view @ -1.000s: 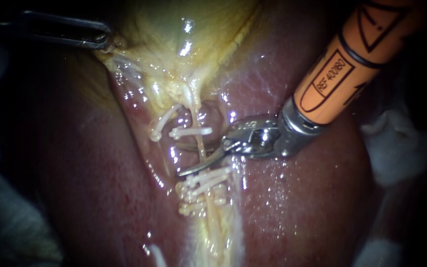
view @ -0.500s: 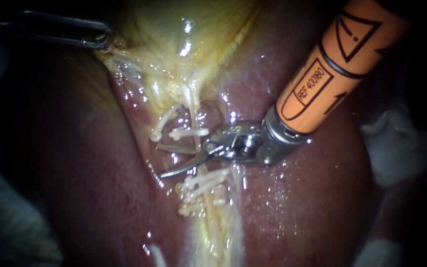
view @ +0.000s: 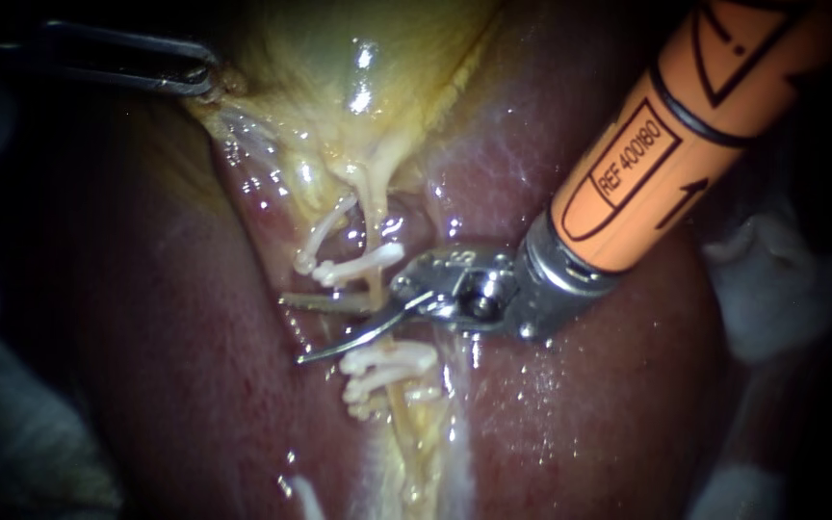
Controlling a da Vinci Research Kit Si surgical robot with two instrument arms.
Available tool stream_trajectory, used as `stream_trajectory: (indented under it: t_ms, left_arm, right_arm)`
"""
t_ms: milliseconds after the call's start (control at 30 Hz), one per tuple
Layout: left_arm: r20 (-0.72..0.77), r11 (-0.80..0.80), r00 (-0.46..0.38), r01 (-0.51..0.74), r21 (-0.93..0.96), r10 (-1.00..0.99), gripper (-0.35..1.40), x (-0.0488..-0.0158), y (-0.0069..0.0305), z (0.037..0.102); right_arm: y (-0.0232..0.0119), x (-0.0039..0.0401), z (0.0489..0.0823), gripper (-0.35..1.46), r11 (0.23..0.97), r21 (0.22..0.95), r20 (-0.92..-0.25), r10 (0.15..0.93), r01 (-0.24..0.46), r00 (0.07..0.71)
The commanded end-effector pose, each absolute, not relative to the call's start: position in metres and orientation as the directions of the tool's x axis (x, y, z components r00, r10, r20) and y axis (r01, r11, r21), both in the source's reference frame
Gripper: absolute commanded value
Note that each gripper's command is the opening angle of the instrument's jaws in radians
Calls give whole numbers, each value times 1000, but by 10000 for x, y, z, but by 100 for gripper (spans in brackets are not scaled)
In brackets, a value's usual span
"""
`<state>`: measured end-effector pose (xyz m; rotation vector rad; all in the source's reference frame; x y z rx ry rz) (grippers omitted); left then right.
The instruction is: Go to the cutting position right tube
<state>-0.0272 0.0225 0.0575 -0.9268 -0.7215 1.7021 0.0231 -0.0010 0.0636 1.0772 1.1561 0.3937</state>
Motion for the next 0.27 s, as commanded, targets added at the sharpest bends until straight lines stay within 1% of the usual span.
stream_trajectory:
  t_ms: [33,267]
  left_arm:
    - [-238,-297,-180,-493,-818,954,-35,-272,225,576]
    - [-238,-297,-179,-493,-818,955,-35,-273,225,576]
  right_arm:
    - [-10,231,636,137,476,842,-540,738,255,405]
    - [-11,231,637,135,476,841,-540,737,255,405]
